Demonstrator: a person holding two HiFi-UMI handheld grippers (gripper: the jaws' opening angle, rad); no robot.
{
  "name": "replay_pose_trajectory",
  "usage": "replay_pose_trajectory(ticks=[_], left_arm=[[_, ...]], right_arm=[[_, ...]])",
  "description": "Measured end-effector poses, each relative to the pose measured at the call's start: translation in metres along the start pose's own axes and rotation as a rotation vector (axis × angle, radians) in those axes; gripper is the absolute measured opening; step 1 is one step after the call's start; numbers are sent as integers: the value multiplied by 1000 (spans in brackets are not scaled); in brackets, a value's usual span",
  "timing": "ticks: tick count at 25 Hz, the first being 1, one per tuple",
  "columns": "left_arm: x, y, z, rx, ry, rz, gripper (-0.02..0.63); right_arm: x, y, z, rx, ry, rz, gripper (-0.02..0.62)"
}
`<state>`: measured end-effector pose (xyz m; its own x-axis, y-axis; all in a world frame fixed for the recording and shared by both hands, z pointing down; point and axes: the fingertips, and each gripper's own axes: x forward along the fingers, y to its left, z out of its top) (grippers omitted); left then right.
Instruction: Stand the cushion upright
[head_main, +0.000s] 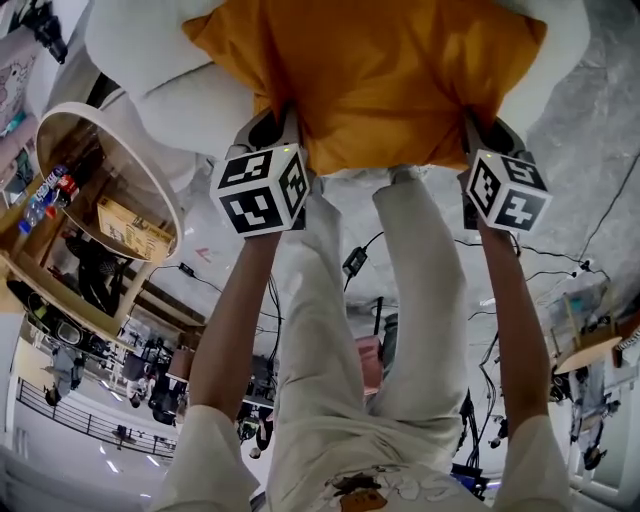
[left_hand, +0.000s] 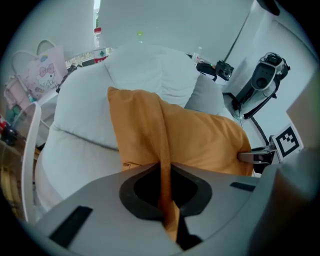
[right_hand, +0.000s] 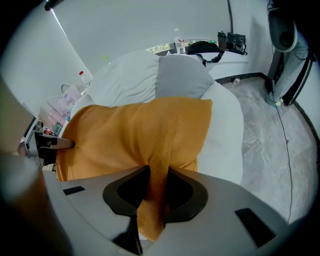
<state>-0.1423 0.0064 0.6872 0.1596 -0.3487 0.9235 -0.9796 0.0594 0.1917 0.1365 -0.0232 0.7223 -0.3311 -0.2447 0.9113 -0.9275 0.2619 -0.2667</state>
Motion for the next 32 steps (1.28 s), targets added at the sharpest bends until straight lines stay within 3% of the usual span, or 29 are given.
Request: replay_pose_trajectory(ticks=[10, 19, 32], left_arm=[[-40, -19, 23, 132, -32, 16, 14], [-85, -41, 63, 204, -80, 6, 14], [-133, -89, 119, 389, -158, 43, 14]], right_arm=[[-23, 7, -35, 132, 10, -17, 106], [-42, 12, -16, 192, -71, 11, 106], [-37, 14, 5, 324, -200, 118, 106]])
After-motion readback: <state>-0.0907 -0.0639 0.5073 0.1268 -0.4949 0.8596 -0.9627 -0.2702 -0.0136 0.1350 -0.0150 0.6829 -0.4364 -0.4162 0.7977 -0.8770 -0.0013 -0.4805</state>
